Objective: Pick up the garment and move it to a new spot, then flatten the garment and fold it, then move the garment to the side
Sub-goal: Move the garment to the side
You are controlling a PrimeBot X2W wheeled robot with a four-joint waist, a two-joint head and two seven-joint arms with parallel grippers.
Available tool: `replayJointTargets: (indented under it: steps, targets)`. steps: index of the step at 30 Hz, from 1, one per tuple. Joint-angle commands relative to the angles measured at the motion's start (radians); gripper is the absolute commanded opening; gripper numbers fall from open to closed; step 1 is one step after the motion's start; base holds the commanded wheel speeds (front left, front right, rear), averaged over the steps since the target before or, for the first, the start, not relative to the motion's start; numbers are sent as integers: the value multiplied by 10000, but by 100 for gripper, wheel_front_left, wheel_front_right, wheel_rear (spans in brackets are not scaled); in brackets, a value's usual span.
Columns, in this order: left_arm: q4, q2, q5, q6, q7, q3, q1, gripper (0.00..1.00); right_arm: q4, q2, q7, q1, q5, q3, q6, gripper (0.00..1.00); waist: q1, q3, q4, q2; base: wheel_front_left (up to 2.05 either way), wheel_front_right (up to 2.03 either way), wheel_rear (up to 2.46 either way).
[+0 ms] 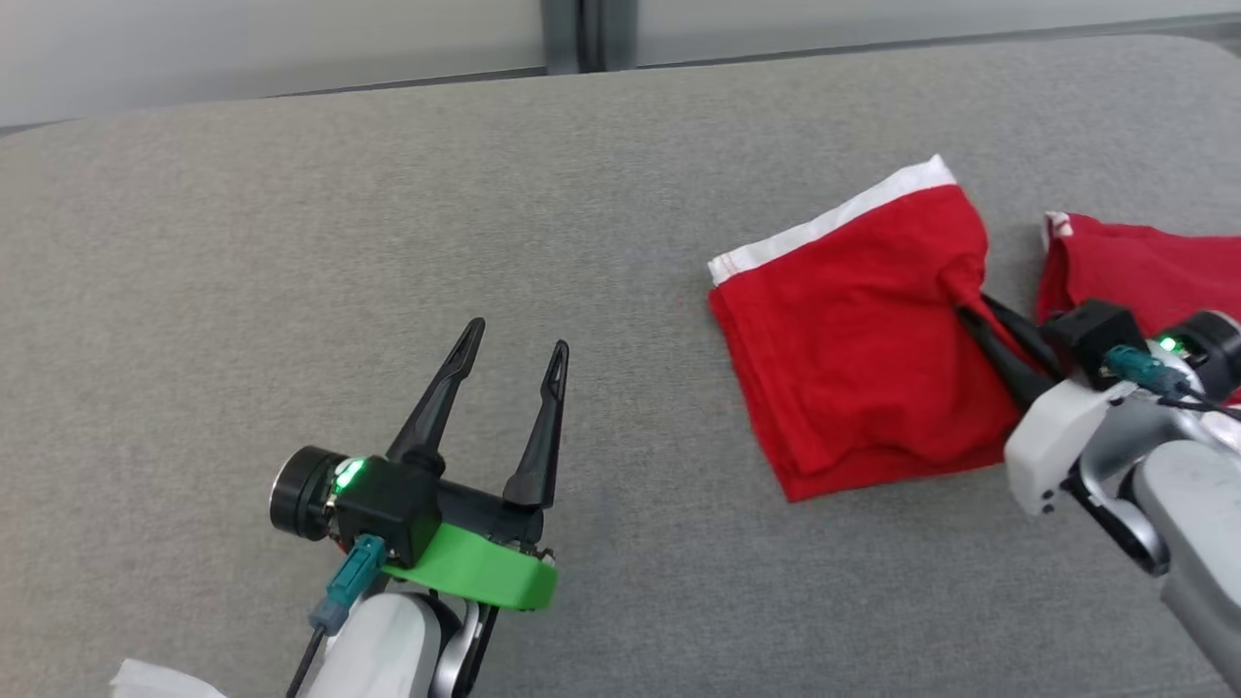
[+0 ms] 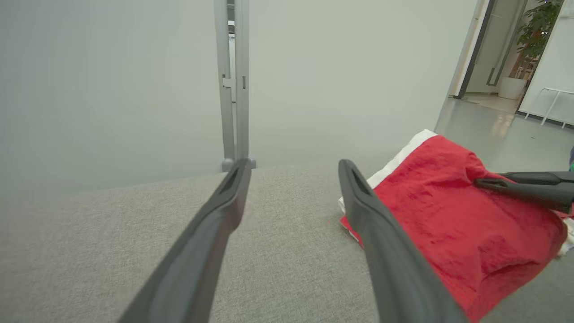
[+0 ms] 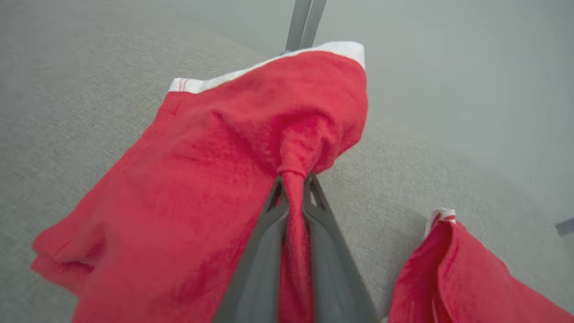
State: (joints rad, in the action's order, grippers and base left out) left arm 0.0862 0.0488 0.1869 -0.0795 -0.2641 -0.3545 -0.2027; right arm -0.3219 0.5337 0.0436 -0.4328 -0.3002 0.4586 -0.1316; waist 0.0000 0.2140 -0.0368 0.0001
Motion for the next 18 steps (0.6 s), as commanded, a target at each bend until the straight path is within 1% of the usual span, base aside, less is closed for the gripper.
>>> replayJointTargets:
  steps: [1,3,6,9,11,14,18]
  targets:
    - [-24,39,-96,-70,2,7,-192,100,86,374,-90,-160,-155,68,21,0,0,433,-1431,-1,0,0,0]
    - [-2,42,-207,-157,4,-90,-316,100,159,947,-157,-325,-327,148,20,0,0,614,-1731,-1,0,0,0]
    - [104,48,-463,-271,4,-257,-530,100,191,1627,-168,-592,-380,280,24,0,0,948,-2152,-1,0,0,0]
    - [251,160,-677,-379,4,-493,-793,100,-1,2000,-64,-906,-429,469,21,0,0,1289,-2569,-1,0,0,0]
    - [312,299,-807,-421,4,-600,-977,100,-237,2114,67,-1269,-397,586,21,0,0,1544,-2843,-1,0,0,0]
    - [362,468,-895,-471,4,-772,-1237,100,-865,2020,412,-1869,-209,636,23,0,0,1892,-3146,-1,0,0,0]
    - [405,628,-921,-507,2,-1004,-1532,100,-2165,1745,719,-2480,107,690,23,0,0,2256,-3189,-1,0,0,0]
